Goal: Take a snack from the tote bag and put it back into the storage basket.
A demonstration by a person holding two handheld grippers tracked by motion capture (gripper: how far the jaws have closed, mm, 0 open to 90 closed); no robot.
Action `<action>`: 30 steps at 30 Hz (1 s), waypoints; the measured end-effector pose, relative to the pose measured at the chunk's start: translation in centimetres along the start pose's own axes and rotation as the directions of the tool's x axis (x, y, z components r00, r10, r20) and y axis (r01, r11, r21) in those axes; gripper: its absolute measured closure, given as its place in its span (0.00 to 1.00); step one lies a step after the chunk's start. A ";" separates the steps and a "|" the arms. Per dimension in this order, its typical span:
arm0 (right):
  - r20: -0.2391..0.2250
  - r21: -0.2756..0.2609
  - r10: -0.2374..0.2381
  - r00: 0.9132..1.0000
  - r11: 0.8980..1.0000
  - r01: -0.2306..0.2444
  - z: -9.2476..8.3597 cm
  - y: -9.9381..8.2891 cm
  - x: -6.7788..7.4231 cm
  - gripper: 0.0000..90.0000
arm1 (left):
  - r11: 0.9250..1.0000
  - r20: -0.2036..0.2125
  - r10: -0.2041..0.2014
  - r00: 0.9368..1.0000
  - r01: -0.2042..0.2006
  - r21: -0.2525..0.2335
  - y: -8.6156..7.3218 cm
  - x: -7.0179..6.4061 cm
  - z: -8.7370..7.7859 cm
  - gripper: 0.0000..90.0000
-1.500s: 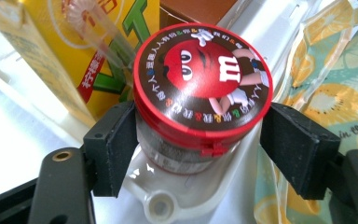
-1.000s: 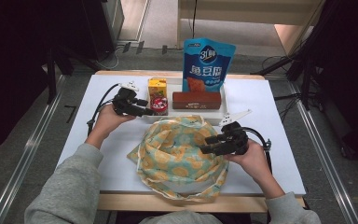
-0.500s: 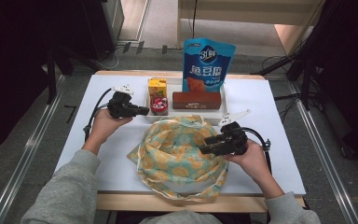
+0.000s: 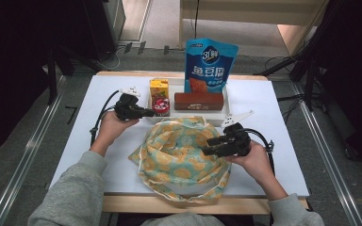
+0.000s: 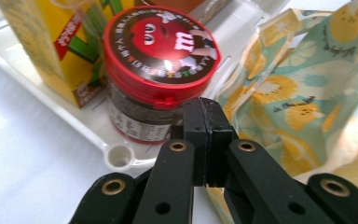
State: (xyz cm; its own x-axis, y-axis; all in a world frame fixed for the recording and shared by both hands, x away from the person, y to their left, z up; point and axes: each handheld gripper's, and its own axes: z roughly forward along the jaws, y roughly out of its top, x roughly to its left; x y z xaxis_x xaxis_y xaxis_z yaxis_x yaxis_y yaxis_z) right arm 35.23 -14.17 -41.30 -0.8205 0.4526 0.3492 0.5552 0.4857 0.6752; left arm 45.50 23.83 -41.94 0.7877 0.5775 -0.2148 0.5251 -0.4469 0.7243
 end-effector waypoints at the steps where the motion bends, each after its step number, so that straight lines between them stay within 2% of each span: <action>1: 0.001 -0.002 -0.001 1.000 1.000 0.001 0.0 0.0 0.0 0.55 | 1.000 -0.004 -0.002 1.000 0.002 -0.004 0.0 0.1 0.0 1.00; 4: 0.001 -0.002 -0.002 1.000 1.000 0.002 0.0 0.0 0.0 0.55 | 1.000 -0.012 -0.021 1.000 0.021 -0.016 -0.1 0.4 -0.1 1.00; 9: -0.002 0.002 -0.003 1.000 1.000 0.003 0.1 0.0 0.0 0.55 | 1.000 -0.012 -0.017 1.000 0.017 -0.015 0.0 0.5 0.0 1.00; 17: -0.002 0.002 -0.002 1.000 1.000 0.002 0.1 0.0 0.1 0.55 | 0.999 -0.042 -0.030 0.999 0.030 -0.013 0.0 0.7 -0.1 1.00; 30: -0.002 0.001 -0.004 1.000 1.000 0.004 0.1 0.0 0.1 0.55 | 0.997 -0.055 -0.073 0.996 0.071 -0.041 -0.2 1.5 -0.2 1.00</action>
State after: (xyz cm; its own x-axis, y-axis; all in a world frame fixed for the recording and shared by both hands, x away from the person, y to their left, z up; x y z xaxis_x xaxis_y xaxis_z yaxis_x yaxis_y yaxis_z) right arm 35.19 -14.06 -41.33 -0.8232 0.4490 0.3475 0.5517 0.4881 0.6763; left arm 46.55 24.89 -42.25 0.7282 0.6454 -0.2305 0.5660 -0.3767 0.7333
